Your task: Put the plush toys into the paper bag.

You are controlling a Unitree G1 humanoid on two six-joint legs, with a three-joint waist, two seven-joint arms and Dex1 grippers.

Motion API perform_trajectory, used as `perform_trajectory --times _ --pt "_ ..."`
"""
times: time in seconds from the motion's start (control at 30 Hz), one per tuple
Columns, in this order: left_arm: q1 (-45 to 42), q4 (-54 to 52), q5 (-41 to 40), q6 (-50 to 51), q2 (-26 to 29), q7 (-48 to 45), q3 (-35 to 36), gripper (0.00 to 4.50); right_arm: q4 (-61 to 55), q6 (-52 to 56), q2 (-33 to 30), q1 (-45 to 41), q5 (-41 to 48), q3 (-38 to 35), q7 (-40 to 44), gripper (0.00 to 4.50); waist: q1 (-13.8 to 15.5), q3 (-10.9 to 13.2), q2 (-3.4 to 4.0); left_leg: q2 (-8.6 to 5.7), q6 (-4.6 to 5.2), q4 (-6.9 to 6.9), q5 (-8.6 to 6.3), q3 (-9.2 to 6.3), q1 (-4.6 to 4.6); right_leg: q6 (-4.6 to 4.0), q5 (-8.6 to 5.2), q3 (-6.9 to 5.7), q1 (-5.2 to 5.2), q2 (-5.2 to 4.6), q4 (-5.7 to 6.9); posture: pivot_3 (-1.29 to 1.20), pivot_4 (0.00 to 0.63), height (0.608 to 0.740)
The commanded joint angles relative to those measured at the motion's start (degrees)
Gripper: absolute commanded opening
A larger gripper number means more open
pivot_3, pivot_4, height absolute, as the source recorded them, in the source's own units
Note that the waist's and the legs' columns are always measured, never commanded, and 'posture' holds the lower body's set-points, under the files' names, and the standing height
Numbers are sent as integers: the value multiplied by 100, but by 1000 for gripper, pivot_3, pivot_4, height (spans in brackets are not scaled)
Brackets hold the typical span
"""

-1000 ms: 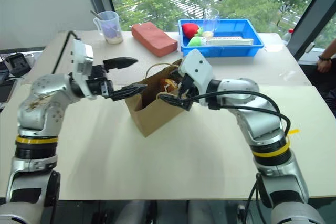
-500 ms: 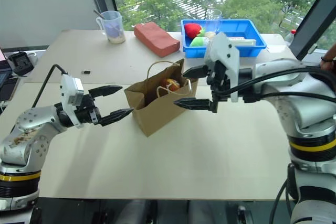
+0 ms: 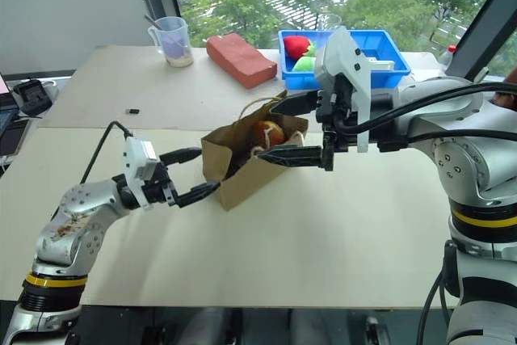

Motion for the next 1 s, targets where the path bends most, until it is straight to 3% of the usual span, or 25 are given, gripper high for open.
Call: perform_trajectory --times 0.03,0.4,1.0 --pt "-27 -267 -235 102 210 -215 95 4500 -154 -72 -90 -43 -14 11 37 4473 2 0 0 0 1 0 -1 0 -1 0 0 -1 0 -1 0 0 150 740" --pt "4 -311 -121 -13 314 -233 -54 4500 -125 -271 -183 -5 -258 219 201 4473 -1 0 0 0 1 0 -1 0 0 0 0 -2 0 0 0 0 150 740" --pt "-35 -40 924 -644 -813 1125 -557 4500 -263 -264 -213 -96 -341 236 236 4473 56 0 0 -2 2 1 -1 1 0 0 0 -2 1 -2 0 0 150 740"
